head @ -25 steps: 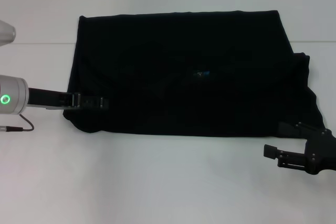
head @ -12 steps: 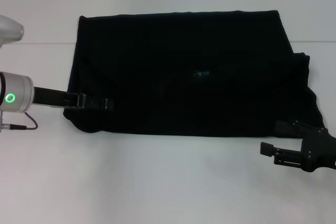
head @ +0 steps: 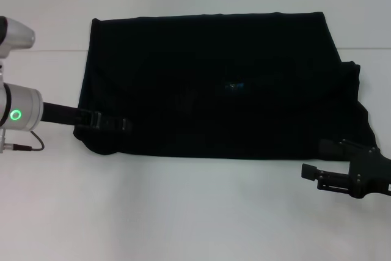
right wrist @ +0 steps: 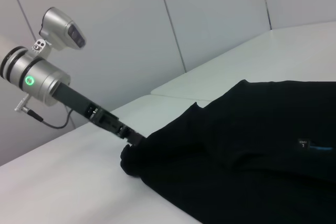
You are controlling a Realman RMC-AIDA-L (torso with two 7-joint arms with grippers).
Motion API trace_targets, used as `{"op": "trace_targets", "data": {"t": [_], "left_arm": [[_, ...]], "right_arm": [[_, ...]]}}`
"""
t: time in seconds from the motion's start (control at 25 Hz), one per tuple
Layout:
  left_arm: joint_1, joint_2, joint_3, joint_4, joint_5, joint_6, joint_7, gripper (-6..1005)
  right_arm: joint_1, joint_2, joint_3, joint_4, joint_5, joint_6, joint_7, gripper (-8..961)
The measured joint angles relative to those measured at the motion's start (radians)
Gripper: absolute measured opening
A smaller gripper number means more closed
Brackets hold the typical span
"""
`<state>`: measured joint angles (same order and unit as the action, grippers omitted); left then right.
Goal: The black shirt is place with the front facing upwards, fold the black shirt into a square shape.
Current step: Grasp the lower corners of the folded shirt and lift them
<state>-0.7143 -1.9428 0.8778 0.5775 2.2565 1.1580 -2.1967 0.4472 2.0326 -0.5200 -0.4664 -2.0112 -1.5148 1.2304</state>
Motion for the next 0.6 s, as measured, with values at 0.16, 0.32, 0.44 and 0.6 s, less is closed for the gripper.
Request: {"op": "trace_targets", "data": {"t": [0.16, 0.32, 0.44, 0.6], "left_arm": [[-0.007, 0.005, 0.031, 0.013, 0.000, 0.018, -0.002, 827], [0.006, -0.012, 0.044, 0.059, 0.008, 0.010, 0.003, 783], [0.004, -0.030, 0.054, 0.073, 0.061, -0.009, 0.005, 722], [-0.006, -0.046, 0.055, 0.076, 0.109, -0.023, 0.004, 641]], "right_arm": [[0.002, 0.000, 0.000, 0.000, 0.001, 0.016, 0.001, 945], [0.005, 0.000, 0.000, 0.000, 0.002, 0.022, 0.010, 945], [0.006, 0.000, 0.000, 0.000, 0.002, 0.022, 0.012, 945], [0.007, 0.000, 0.000, -0.002, 0.002, 0.020, 0.021, 945]]}}
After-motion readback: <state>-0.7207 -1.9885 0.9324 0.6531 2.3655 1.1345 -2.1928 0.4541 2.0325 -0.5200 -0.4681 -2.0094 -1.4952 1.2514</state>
